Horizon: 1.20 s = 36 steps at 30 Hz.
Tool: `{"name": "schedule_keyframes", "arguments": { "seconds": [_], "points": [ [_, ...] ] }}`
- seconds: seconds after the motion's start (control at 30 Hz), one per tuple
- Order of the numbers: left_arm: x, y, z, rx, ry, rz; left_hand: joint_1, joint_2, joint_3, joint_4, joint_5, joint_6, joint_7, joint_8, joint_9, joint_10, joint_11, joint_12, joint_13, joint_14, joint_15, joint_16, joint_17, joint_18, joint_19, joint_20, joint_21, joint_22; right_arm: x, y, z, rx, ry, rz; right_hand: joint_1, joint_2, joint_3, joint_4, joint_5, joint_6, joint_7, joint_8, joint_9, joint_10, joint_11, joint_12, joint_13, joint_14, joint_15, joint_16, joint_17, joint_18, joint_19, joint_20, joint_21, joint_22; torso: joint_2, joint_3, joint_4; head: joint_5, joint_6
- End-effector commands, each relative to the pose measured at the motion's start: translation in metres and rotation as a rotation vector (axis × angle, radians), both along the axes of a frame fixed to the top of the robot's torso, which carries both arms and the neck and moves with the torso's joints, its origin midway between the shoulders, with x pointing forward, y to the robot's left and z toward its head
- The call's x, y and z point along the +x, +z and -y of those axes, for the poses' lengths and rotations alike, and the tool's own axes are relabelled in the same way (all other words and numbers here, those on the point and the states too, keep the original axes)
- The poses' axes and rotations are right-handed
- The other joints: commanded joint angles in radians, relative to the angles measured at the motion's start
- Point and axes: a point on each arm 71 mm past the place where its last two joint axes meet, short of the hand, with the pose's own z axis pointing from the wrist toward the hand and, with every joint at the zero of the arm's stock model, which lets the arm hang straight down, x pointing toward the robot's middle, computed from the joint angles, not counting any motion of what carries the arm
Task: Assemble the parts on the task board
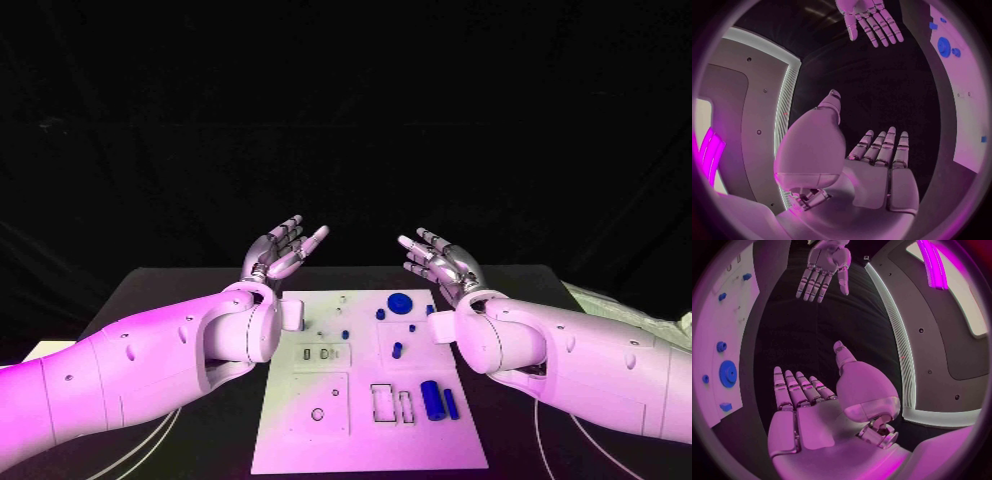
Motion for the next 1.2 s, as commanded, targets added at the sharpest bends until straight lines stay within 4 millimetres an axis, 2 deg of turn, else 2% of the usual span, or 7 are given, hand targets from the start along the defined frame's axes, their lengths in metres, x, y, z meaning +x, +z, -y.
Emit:
{"name": "schedule_keyframes", "arguments": {
  "seconds": [0.03, 0.17, 0.27, 0.4, 0.53, 0.7, 1.2],
  "points": [
    [0.000, 0.003, 0.005, -0.025, -0.066, 0.024, 0.054, -0.005, 0.005, 0.014, 0.007, 0.017, 0.103, 0.008, 0.002, 0.017, 0.007, 0.005, 0.002, 0.022, 0.009, 0.009, 0.003, 0.026, 0.009, 0.018, 0.008, 0.003, 0.000, -0.001, -0.015, 0.019, 0.234, -0.019, 0.091, 0.011, 0.018, -0.042, -0.007, 0.057, 0.163, 0.012, 0.007, 0.074, 0.007, 0.014, 0.007, 0.070, 0.008, 0.013, 0.006, 0.026, 0.061, 0.008, 0.019, 0.009, 0.000, -0.0003, 0.0000, 0.000, 0.000],
    [0.000, 0.003, 0.005, -0.025, -0.066, 0.024, 0.056, -0.001, 0.009, 0.013, 0.007, 0.023, 0.107, 0.009, 0.003, 0.025, 0.011, 0.007, 0.003, 0.031, 0.011, 0.010, 0.004, 0.030, 0.012, 0.019, 0.009, 0.004, 0.002, -0.002, -0.018, 0.016, 0.293, -0.029, 0.140, 0.014, 0.040, -0.073, -0.020, 0.146, 0.159, 0.024, 0.016, 0.195, 0.000, 0.029, 0.017, 0.200, -0.006, 0.030, 0.016, 0.044, 0.195, 0.007, 0.057, 0.029, 0.000, -0.0003, 0.0000, 0.000, 0.000],
    [0.000, 0.003, 0.005, -0.025, -0.066, 0.024, 0.065, 0.019, 0.024, 0.012, 0.005, 0.054, 0.117, 0.014, 0.006, 0.070, 0.021, 0.012, 0.007, 0.094, 0.018, 0.022, 0.012, 0.035, 0.060, 0.021, 0.021, 0.011, 0.002, -0.002, -0.020, 0.014, 0.329, -0.035, 0.189, 0.010, 0.063, -0.110, -0.024, 0.305, 0.149, 0.052, 0.031, 0.434, -0.020, 0.071, 0.035, 0.446, -0.032, 0.074, 0.034, 0.072, 0.325, 0.005, 0.101, 0.047, 0.000, -0.0003, 0.0000, 0.000, 0.000],
    [0.000, 0.003, 0.005, -0.025, -0.066, 0.024, 0.079, 0.066, 0.048, 0.002, -0.001, 0.189, 0.138, 0.037, 0.019, 0.242, 0.044, 0.035, 0.019, 0.338, 0.028, 0.077, 0.039, 0.029, 0.257, 0.018, 0.073, 0.038, 0.003, -0.002, -0.021, 0.012, 0.347, -0.038, 0.227, 0.007, 0.096, -0.153, -0.034, 0.484, 0.126, 0.069, 0.038, 0.597, -0.049, 0.093, 0.032, 0.586, -0.062, 0.088, 0.032, 0.104, 0.385, 0.006, 0.128, 0.049, 0.000, -0.0003, 0.0000, 0.000, 0.000],
    [-0.005, 0.006, -0.009, -0.031, -0.121, 0.068, 0.088, 0.104, 0.045, -0.021, -0.002, 0.407, 0.130, 0.075, 0.035, 0.547, 0.015, 0.079, 0.038, 0.512, -0.015, 0.128, 0.052, 0.067, 0.510, 0.014, 0.147, 0.066, 0.020, 0.012, 0.011, -0.236, 0.244, 0.180, 0.256, -0.007, 0.130, -0.173, -0.052, 0.578, 0.114, 0.061, 0.037, 0.647, -0.062, 0.079, 0.031, 0.637, -0.076, 0.077, 0.032, 0.113, 0.417, 0.003, 0.139, 0.045, 0.024, 0.0037, -0.0004, -0.003, 0.012],
    [-0.011, 0.010, -0.013, -0.025, -0.152, 0.078, 0.092, 0.127, 0.028, -0.053, -0.003, 0.575, 0.108, 0.094, 0.040, 0.646, -0.014, 0.093, 0.036, 0.631, -0.051, 0.152, 0.065, 0.082, 0.644, -0.007, 0.181, 0.072, 0.023, 0.021, 0.018, -0.317, 0.234, 0.237, 0.263, -0.028, 0.175, -0.174, -0.058, 0.703, 0.103, 0.055, 0.041, 0.710, -0.076, 0.062, 0.030, 0.709, -0.095, 0.072, 0.031, 0.116, 0.469, -0.012, 0.161, 0.045, 0.045, 0.0038, -0.0004, -0.007, 0.022],
    [-0.037, 0.024, -0.011, -0.102, -0.235, 0.006, 0.099, 0.147, -0.001, -0.106, -0.003, 0.646, 0.084, 0.079, 0.033, 0.734, -0.039, 0.076, 0.036, 0.742, -0.083, 0.150, 0.110, 0.082, 0.768, -0.043, 0.182, 0.063, 0.034, 0.045, 0.025, -0.876, 0.320, 0.384, 0.256, -0.114, 0.238, -0.170, -0.070, 0.811, 0.065, 0.049, 0.043, 0.863, -0.135, 0.038, 0.033, 1.003, -0.194, 0.131, 0.056, 0.111, 0.728, -0.140, 0.421, 0.166, 0.128, 0.0018, 0.0005, -0.036, 0.051]
  ]
}}
